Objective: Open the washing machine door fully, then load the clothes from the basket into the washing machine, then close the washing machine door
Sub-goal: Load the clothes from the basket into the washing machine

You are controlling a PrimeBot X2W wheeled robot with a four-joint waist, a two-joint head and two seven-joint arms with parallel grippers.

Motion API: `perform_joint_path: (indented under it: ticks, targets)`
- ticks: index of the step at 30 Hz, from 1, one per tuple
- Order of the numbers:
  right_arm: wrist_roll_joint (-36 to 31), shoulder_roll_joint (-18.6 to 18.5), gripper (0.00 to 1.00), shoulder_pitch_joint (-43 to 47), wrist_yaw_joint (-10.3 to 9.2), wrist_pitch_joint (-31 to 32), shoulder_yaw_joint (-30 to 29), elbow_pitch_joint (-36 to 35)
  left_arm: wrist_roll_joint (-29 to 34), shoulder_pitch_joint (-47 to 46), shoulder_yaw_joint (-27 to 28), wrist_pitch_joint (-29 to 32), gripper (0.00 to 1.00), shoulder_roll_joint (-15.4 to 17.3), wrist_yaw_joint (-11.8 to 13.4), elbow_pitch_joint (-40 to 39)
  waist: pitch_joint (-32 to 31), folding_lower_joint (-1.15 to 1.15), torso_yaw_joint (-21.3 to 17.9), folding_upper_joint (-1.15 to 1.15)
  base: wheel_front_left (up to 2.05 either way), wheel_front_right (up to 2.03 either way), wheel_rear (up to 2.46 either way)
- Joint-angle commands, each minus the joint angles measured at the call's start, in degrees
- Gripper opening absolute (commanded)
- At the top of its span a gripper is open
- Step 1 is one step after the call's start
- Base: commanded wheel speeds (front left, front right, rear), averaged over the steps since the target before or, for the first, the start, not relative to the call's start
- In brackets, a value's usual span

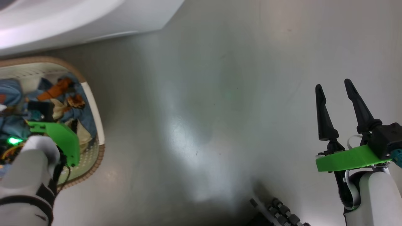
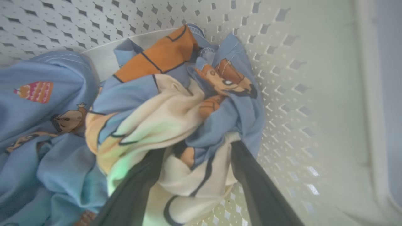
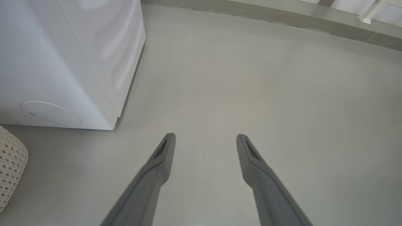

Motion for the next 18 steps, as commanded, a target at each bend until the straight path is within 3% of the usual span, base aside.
perform_joint_path:
  ticks: [1,13,14,15,18]
  targets:
    - [0.51,-0.3,1.0,0.87,0.09,-0.57,1.27,-1.16,0.42,0.13,0.8,0.32,1.0,2.6,0.53,0.24,2.6,0.0,-1.88,0.0,0.0,0.0,0.0]
    - [0.64,-0.3,1.0,1.43,0.09,-0.97,0.91,-2.5,-0.27,-4.39,-0.08,3.21,1.0,3.07,1.28,2.08,5.29,0.0,-2.31,0.0,0.0,0.0,0.0]
    - [0.63,-0.3,1.0,1.53,0.09,-0.93,0.84,-2.59,-0.45,-4.43,-0.06,3.48,0.25,3.02,1.26,2.16,5.3,0.0,-2.3,0.0,0.0,0.0,0.0]
    - [0.63,-0.3,1.0,1.57,0.09,-0.88,0.79,-2.64,-0.56,-4.46,-0.12,3.51,0.0,2.98,1.18,2.21,5.31,0.0,-2.29,0.0,0.0,0.0,0.0]
    - [0.69,-0.3,1.0,1.36,0.09,-0.7,0.69,-2.71,-0.75,-4.34,-0.49,3.38,0.0,2.77,0.84,2.34,5.22,0.0,-2.14,0.0,0.0,0.0,0.0]
